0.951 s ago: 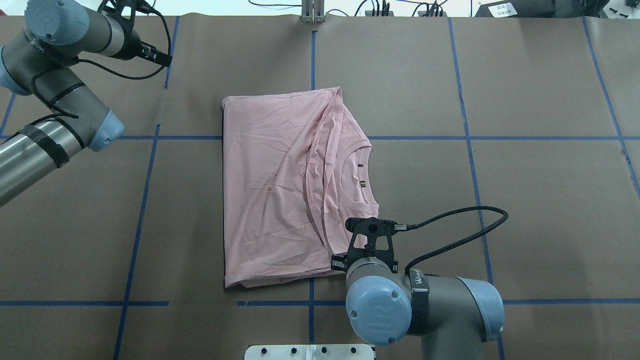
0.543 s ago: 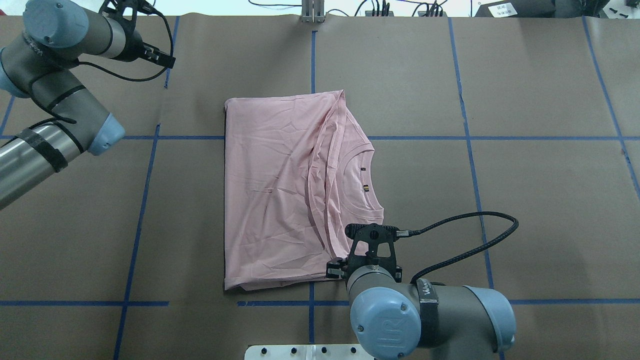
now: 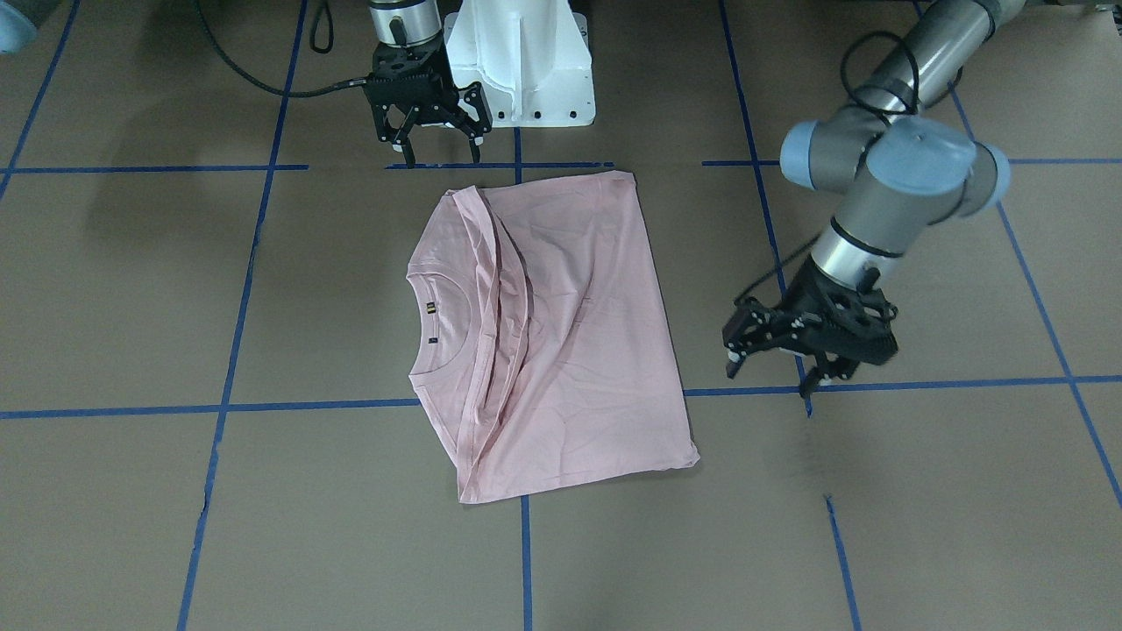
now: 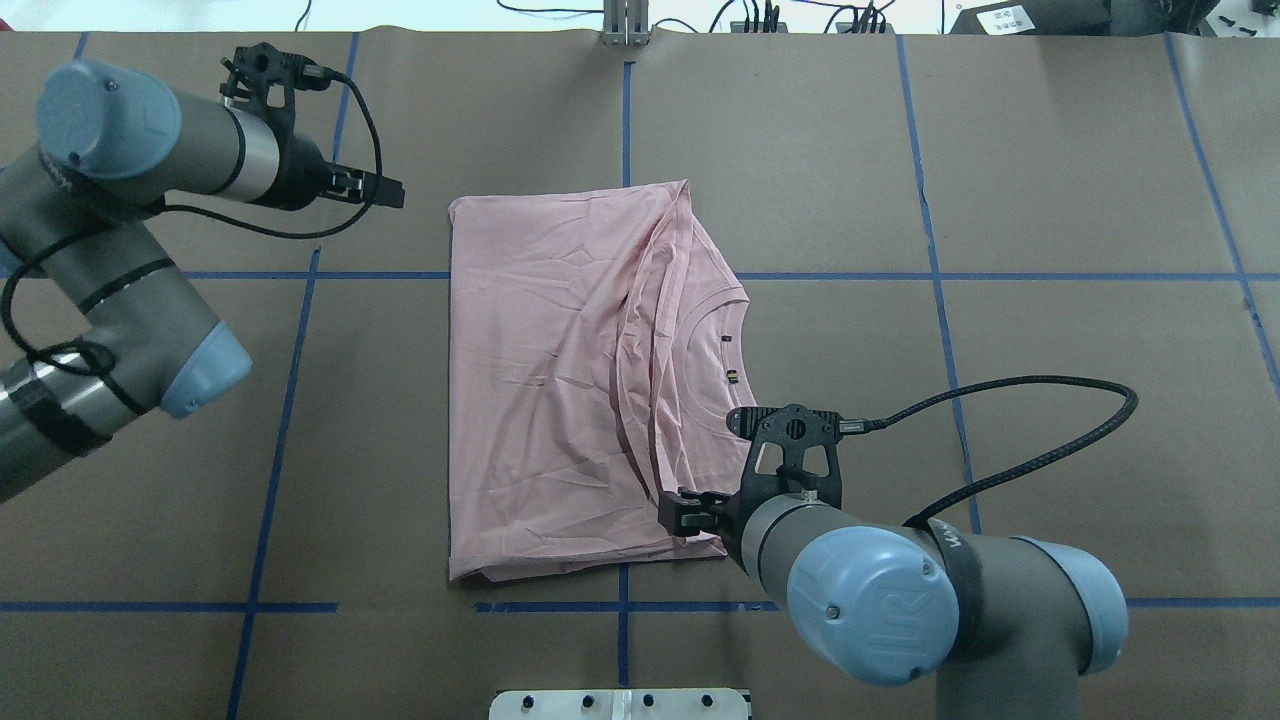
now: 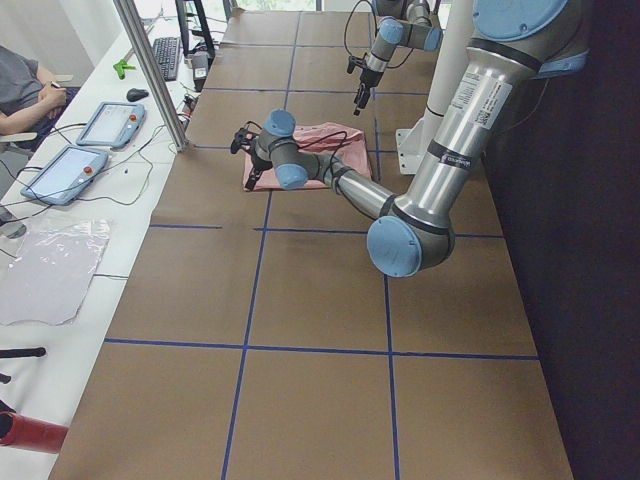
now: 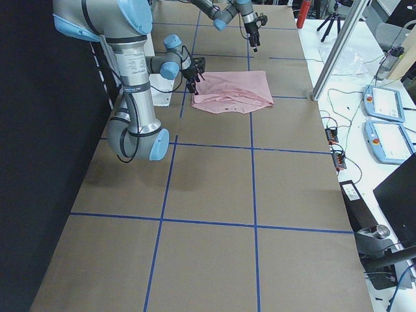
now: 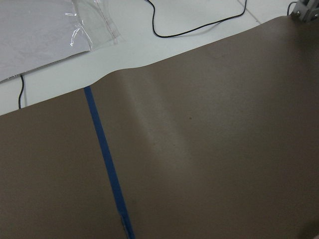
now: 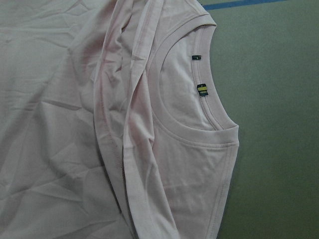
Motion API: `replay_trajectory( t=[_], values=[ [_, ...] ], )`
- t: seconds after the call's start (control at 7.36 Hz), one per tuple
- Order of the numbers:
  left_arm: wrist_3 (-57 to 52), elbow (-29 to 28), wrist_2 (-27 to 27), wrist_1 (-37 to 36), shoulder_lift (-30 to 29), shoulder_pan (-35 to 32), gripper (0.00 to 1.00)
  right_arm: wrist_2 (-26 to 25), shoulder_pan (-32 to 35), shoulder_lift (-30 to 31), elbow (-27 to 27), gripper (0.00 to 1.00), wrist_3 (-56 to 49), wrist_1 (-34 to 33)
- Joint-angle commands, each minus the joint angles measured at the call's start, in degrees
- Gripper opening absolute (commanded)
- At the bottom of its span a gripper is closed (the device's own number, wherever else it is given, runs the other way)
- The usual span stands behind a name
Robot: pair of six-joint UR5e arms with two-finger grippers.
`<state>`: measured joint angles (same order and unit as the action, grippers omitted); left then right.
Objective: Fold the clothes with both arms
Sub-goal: 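Bring the left gripper to the shirt's near corner while the right holds the other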
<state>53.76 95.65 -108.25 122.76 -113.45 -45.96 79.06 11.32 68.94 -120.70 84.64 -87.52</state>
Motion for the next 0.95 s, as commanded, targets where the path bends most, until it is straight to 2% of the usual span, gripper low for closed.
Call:
replay_trajectory(
  t=[0.0,0.27,0.41,0.54,0.81],
  values=[
    [14.2,18.8,6.1,-15.4,3.8,12.9,1.0,3.0,3.5,1.5,-0.1,1.0,-1.0,2.0],
    [25.6,19.5,13.7,-16.0,4.1,23.6,1.0,2.9,4.5,1.4,0.0,1.0,-1.0,1.9],
    [30.0,19.5,15.8,-16.0,5.8,27.1,0.95,2.8,4.6,1.4,0.0,1.0,-0.9,1.8],
    [34.3,19.1,18.5,-16.0,6.0,30.4,0.81,2.7,4.6,1.3,0.1,1.0,-0.9,1.8],
    [35.2,17.1,18.9,-16.2,6.3,33.2,0.77,2.6,4.6,1.2,0.1,1.0,-0.9,1.9]
  ],
)
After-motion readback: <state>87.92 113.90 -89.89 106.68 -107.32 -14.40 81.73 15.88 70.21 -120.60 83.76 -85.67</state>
